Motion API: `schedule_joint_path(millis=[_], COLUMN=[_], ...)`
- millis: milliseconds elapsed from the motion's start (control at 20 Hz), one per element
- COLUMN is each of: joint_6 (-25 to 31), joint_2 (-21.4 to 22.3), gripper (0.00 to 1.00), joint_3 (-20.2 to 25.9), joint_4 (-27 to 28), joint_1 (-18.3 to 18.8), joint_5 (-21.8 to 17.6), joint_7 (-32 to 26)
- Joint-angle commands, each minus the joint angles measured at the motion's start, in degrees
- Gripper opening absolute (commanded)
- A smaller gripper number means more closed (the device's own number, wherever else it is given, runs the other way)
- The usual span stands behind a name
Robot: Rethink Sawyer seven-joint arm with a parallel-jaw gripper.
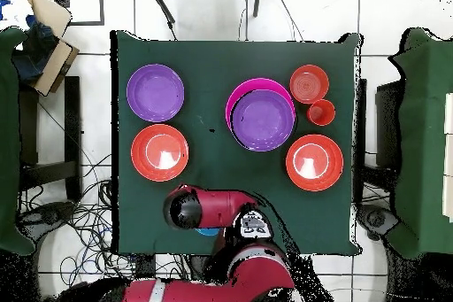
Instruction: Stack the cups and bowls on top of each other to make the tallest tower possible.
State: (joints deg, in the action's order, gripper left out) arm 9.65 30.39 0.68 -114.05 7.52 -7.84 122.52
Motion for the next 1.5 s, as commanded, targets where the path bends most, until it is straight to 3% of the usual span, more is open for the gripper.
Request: schedule_joint_path(millis=[50, 550, 1100, 1500], joint_6=[-0.1, 0.6, 3.6, 3.9], joint_2=[-3.0, -4.0, -1.5, -1.0], gripper=[1.0, 1.0, 1.0, 1.0], joint_3=[7.7, 2.7, -0.6, -4.1], joint_4=[-2.0, -0.1, -1.1, -1.3], joint_1=[1.4, -2.6, -6.0, -6.1], joint_5=[-3.1, -2.5, -1.1, -2.5], joint_7=[1.2, 3.5, 4.9, 3.3])
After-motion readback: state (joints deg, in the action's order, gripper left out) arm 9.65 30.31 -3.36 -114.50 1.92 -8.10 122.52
